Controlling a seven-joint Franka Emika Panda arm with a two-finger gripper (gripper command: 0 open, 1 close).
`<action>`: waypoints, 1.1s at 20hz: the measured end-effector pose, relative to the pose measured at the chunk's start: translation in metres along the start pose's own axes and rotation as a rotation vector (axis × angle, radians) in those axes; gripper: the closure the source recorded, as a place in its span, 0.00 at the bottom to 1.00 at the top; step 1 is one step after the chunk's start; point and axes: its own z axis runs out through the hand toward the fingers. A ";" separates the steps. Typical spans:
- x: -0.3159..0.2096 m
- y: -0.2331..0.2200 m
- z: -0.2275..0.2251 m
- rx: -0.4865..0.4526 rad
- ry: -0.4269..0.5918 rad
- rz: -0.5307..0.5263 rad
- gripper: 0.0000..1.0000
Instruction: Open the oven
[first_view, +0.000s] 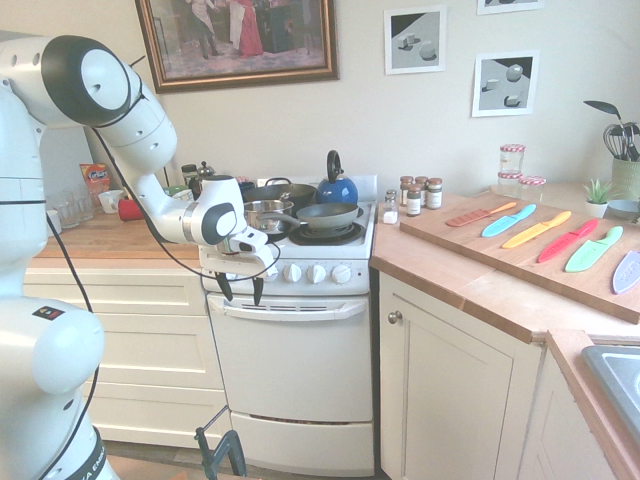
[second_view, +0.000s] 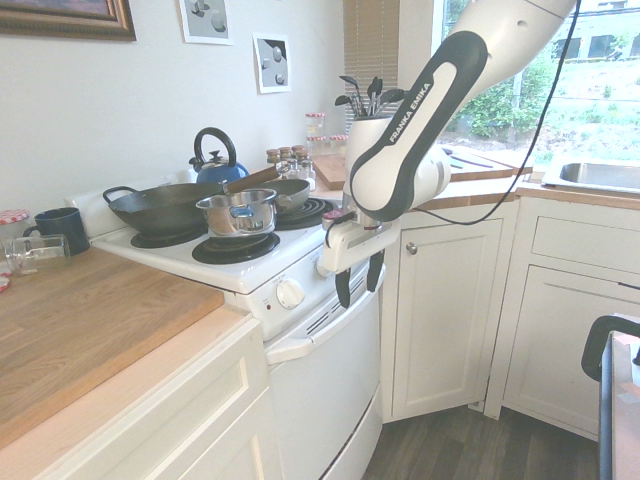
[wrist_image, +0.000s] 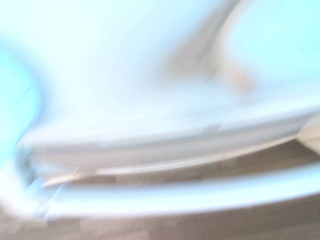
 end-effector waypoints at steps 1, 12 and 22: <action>0.005 0.000 0.000 0.008 0.013 0.005 0.00; 0.040 0.009 0.014 0.038 0.022 -0.088 0.00; 0.072 -0.012 0.055 0.041 -0.044 -0.097 0.00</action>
